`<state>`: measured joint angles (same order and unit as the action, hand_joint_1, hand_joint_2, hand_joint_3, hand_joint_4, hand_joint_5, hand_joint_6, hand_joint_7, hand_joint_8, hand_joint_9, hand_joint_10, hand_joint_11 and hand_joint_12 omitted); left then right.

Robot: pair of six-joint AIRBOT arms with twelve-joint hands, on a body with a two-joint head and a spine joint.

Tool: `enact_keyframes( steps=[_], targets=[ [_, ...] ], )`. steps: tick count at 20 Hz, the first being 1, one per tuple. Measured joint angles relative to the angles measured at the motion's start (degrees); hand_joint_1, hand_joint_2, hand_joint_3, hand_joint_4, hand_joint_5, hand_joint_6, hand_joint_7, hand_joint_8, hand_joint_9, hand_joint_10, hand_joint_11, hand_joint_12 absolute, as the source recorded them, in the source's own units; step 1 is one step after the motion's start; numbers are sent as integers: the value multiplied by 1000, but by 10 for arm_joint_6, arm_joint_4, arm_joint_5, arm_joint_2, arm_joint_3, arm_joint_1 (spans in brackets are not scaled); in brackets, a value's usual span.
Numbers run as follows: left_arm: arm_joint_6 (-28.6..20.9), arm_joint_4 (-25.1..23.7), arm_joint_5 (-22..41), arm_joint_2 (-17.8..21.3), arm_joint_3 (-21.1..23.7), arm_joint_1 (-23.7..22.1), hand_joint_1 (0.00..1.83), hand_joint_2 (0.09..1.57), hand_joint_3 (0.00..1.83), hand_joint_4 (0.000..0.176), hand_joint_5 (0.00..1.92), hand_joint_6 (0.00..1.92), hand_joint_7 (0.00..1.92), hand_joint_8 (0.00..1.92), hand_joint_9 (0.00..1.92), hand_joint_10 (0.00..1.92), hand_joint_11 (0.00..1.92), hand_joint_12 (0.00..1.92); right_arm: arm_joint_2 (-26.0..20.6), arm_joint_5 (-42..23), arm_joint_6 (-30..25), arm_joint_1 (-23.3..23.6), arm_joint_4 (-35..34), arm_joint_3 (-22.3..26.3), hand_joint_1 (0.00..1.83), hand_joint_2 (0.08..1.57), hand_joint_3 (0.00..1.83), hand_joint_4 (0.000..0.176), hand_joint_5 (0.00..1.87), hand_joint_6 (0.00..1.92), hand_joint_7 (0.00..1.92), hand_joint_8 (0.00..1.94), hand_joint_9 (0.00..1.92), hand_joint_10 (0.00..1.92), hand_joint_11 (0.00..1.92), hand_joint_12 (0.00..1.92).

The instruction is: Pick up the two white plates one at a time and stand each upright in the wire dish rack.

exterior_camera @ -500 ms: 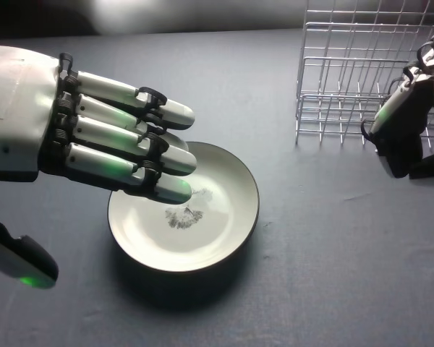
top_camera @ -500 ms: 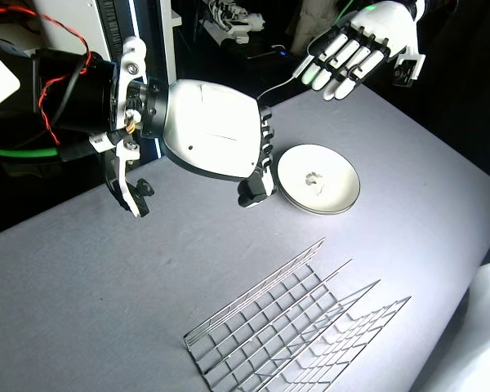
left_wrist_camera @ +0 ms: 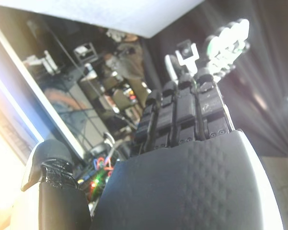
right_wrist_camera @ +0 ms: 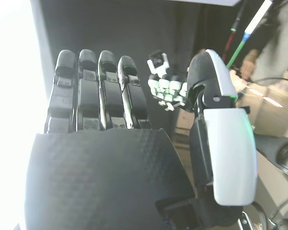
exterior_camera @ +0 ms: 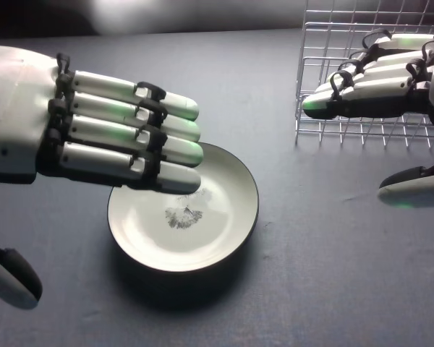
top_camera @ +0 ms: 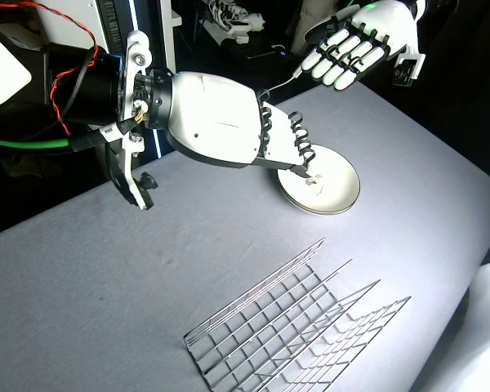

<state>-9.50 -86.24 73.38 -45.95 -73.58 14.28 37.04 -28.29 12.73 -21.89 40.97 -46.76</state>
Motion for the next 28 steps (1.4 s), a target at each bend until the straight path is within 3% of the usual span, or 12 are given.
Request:
enact_keyframes(
  steps=[2,4,6,11,13,14,15,16,21,24,26,28],
  targets=[
    [-8,-16,0,0,0,0,0,1077,24,0,0,0,0,0,0,0,0,0,0,-1,0,0,0,0,360,1166,0,0,178,0,195,1,192,1,0,523],
    [-14,-33,0,0,1,0,0,1072,19,0,0,0,0,0,0,0,4,2,0,-1,1,0,0,0,446,1156,0,0,275,3,305,4,291,6,0,654],
    [-16,-43,-3,0,8,14,0,1079,21,0,0,0,0,0,0,0,1,0,0,-1,1,-1,0,0,339,1169,3,0,204,0,214,0,204,1,0,461],
    [34,-89,-25,-3,36,80,0,1079,17,0,0,0,0,0,0,0,1,0,0,-2,2,-2,0,0,334,1180,2,0,221,8,213,5,189,2,0,392],
    [48,-97,-35,-8,38,94,0,1083,17,0,0,0,0,0,0,0,0,0,0,-2,2,-2,0,0,324,1163,0,0,233,4,236,7,230,10,0,509],
    [55,-96,-49,-12,38,101,0,1089,19,0,0,0,0,0,0,0,0,0,0,-3,2,-2,0,0,282,1203,3,0,262,5,264,5,263,10,0,680],
    [60,-97,-58,-15,36,104,0,1088,18,0,0,0,0,0,0,0,0,0,0,-3,3,-2,0,0,319,1165,0,0,262,2,253,2,254,3,0,627],
    [64,-97,-67,-21,31,108,0,1088,17,0,0,0,0,0,0,0,0,0,0,-2,3,-2,0,1,318,1163,0,0,241,6,249,0,245,1,0,552],
    [70,-109,-101,-68,-8,126,0,1086,13,0,0,0,0,0,0,0,0,0,11,9,-10,9,44,3,253,1214,11,0,294,3,294,3,297,2,0,755],
    [76,-123,-112,-85,-24,133,0,1086,12,0,0,0,0,0,0,0,0,0,19,14,-17,42,68,3,132,1208,3,0,255,4,254,1,229,1,0,559],
    [82,-126,-120,-91,-38,138,0,1084,10,0,0,0,0,0,0,0,0,0,19,22,-19,45,69,9,214,1215,2,0,282,9,263,3,241,5,0,512],
    [91,-130,-124,-102,-52,138,0,1083,9,0,0,0,0,0,0,0,0,0,19,30,-19,46,76,10,181,1191,1,0,309,7,307,6,282,5,0,636]
  ],
)
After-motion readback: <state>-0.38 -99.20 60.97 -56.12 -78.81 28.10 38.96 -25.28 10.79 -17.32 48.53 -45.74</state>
